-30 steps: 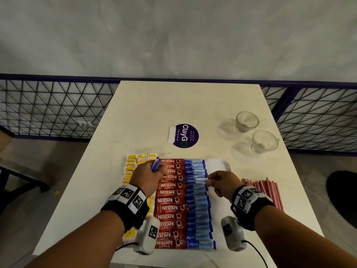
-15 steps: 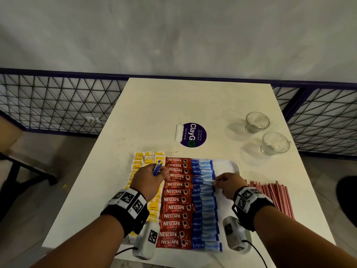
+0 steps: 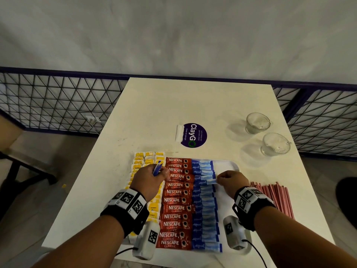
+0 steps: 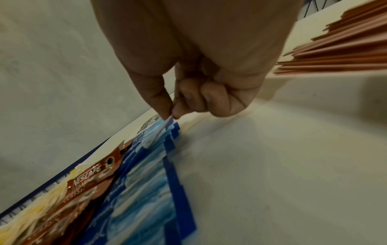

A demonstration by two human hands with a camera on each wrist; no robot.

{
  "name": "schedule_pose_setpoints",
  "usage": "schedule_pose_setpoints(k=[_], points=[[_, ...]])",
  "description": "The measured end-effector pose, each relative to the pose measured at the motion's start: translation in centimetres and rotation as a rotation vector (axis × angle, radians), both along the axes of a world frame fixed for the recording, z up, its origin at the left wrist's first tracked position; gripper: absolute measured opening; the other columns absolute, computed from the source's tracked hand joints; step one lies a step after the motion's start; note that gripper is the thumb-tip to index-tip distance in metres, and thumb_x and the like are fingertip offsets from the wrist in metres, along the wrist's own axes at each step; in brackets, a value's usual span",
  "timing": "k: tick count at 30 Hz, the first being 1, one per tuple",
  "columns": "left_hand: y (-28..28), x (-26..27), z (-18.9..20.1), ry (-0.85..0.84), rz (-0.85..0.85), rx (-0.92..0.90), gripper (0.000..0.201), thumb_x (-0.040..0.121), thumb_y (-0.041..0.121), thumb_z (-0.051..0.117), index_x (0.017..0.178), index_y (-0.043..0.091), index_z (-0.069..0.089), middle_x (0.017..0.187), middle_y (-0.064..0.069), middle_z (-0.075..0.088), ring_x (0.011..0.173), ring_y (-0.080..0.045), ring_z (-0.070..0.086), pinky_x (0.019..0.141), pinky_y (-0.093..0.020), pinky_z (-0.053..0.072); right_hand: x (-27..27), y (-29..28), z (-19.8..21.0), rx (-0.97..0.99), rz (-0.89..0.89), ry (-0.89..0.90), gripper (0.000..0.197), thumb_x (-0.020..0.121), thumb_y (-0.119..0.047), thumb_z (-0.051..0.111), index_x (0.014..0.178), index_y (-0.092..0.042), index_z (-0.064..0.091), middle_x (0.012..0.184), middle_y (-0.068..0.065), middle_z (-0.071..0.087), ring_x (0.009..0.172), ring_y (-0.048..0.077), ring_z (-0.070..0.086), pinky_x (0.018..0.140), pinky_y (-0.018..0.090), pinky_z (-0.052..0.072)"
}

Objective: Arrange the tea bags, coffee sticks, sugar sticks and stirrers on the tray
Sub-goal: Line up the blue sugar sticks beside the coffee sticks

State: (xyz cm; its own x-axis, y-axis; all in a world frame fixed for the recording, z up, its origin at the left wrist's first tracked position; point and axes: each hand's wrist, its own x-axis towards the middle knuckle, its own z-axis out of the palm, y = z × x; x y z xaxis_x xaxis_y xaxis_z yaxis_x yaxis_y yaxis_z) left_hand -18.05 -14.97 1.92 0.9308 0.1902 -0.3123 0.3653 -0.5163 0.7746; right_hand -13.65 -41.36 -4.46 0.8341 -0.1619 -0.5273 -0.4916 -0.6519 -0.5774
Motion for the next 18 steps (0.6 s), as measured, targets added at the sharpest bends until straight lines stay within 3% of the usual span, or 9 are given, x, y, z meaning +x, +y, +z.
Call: schedule_pose_setpoints(k=[7, 10, 12, 18], points=[[0.01, -0.09, 0.19, -0.006, -0.01, 0.006, 0.024, 0.093, 0.035, 0.057, 0.075, 0.023, 0.068, 0.081, -0.001, 0.073, 0.084, -0.025, 0.067, 0.083, -0.038, 0.05, 0.04, 0.7, 0.34, -0.007, 0.013, 0.036, 0.011, 0.08, -0.033, 0.072, 0.076, -0.027, 0.064, 0.076, -0.003, 0.065, 0.065, 0.012, 0.057, 0.052, 0.019, 0.039], [0.11, -0.13, 0.24, -0.01, -0.015, 0.014, 0.024, 0.093, 0.035, 0.057, 0.074, 0.025, 0.068, 0.081, 0.002, 0.073, 0.084, -0.021, 0.067, 0.083, -0.036, 0.05, -0.08, 0.97, 0.67, -0.012, 0.009, 0.061, 0.016, 0.08, -0.038, 0.073, 0.077, -0.025, 0.064, 0.072, -0.003, 0.063, 0.066, 0.016, 0.058, 0.057, 0.021, 0.042], [0.18, -0.15, 0.18, -0.011, -0.01, 0.015, 0.024, 0.093, 0.035, 0.058, 0.073, 0.024, 0.067, 0.08, 0.001, 0.073, 0.083, -0.024, 0.067, 0.082, -0.037, 0.05, -0.06, 1.03, 0.66, -0.009, 0.005, 0.074, 0.018, 0.08, -0.04, 0.073, 0.078, -0.024, 0.063, 0.072, -0.002, 0.063, 0.069, 0.019, 0.059, 0.061, 0.024, 0.044], [0.28, -0.09, -0.18, -0.002, -0.02, 0.03, 0.026, 0.094, 0.035, 0.056, 0.077, 0.019, 0.069, 0.082, -0.001, 0.073, 0.085, -0.023, 0.066, 0.083, -0.036, 0.048, 0.03, 1.06, 0.72, -0.02, 0.019, 0.077, 0.025, 0.078, -0.045, 0.072, 0.079, -0.023, 0.062, 0.078, 0.0, 0.063, 0.074, 0.019, 0.059, 0.059, 0.023, 0.041]])
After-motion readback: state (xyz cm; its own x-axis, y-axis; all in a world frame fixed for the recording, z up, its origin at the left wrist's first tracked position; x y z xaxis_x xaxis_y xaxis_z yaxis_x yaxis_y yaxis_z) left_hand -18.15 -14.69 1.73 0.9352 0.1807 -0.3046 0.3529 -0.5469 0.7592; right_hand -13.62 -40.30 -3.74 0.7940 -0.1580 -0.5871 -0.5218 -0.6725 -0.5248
